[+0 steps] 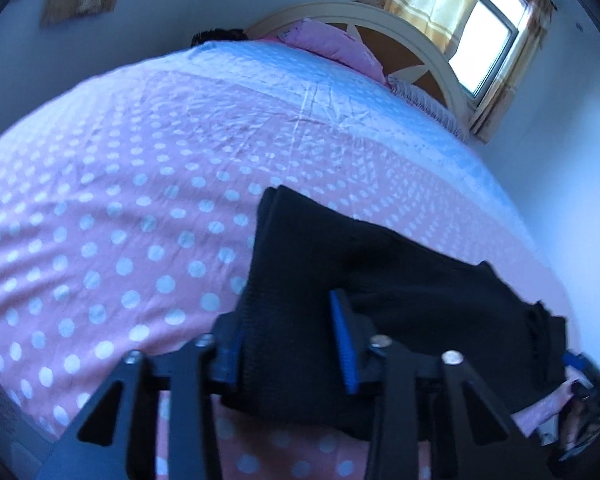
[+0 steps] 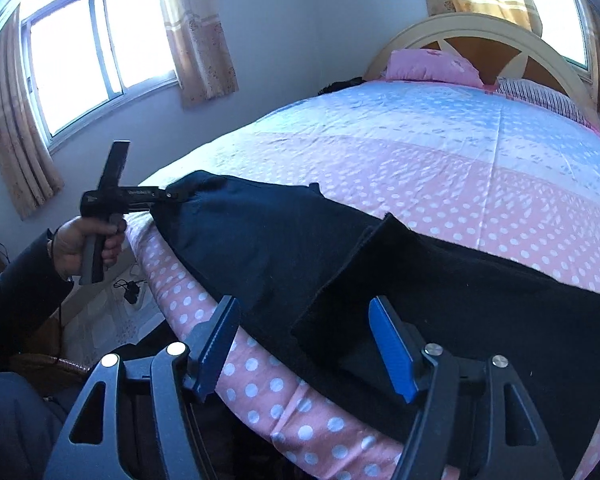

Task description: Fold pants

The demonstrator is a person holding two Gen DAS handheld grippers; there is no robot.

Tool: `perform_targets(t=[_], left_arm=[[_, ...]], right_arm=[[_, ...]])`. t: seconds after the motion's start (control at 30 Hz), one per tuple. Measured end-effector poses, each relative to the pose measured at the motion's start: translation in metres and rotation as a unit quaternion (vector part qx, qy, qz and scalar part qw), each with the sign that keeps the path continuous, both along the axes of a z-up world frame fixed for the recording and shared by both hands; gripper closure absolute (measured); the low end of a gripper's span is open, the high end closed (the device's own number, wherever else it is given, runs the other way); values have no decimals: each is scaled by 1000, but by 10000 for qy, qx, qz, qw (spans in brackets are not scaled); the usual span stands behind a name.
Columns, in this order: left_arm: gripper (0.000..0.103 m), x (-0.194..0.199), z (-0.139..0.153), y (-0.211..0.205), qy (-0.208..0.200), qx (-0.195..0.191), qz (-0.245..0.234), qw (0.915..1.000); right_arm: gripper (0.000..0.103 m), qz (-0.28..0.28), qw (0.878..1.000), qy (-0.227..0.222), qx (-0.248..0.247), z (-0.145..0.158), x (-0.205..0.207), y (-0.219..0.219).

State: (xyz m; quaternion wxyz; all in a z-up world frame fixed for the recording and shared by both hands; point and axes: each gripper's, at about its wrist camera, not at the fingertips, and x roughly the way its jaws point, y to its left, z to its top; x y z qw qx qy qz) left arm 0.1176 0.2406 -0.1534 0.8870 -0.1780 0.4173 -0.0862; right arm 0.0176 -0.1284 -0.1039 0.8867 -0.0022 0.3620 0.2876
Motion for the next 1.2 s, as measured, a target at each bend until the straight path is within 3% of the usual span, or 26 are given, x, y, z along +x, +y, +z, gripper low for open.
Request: perform_targets(t=[0.1,0.17,0.27,0.33,0.37,0.4,0.47,0.53,0.7,0.93,1.2], left_arm=[[70,0,2,-3,17,97,7,10000],[61,1,0,-5,-43,233,64,9997],[59,3,-2,-7,-114,287,62,9995],[60,3,-2,-10,-89,429,-56,9990],[69,3,-1,-9,-65,417,-135,9990],[81,4,-2,-4,-33,119,-203,9997],[82,4,-1,3,44,-351,-234,9991],[82,2,4,5,-7,-443,-238,9987],[82,-8,41,-8,-394,-610,-385,9966],[82,-29,103,-68,-951,-727,-1038,9874],[82,-37,139,-126,-1169,-955,-1619,9752]], right_arm=[[34,-118,9999,47,12,-4,2,-3],[34,-170,9998,85,84,-6,3,-6],[34,-181,9998,83,94,-7,1,-6],[34,-176,9998,53,96,-6,0,-6],[34,-185,9998,45,98,-6,-1,-7],[34,-199,9997,36,101,-5,-1,-7],[34,-252,9996,9,116,-3,-1,-9],[34,-351,9993,-27,105,-1,-1,-13],[34,-839,9964,-72,-45,8,1,-31],[34,-1504,9886,32,-56,19,2,-64],[34,-2018,9793,122,-30,23,-1,-101]])
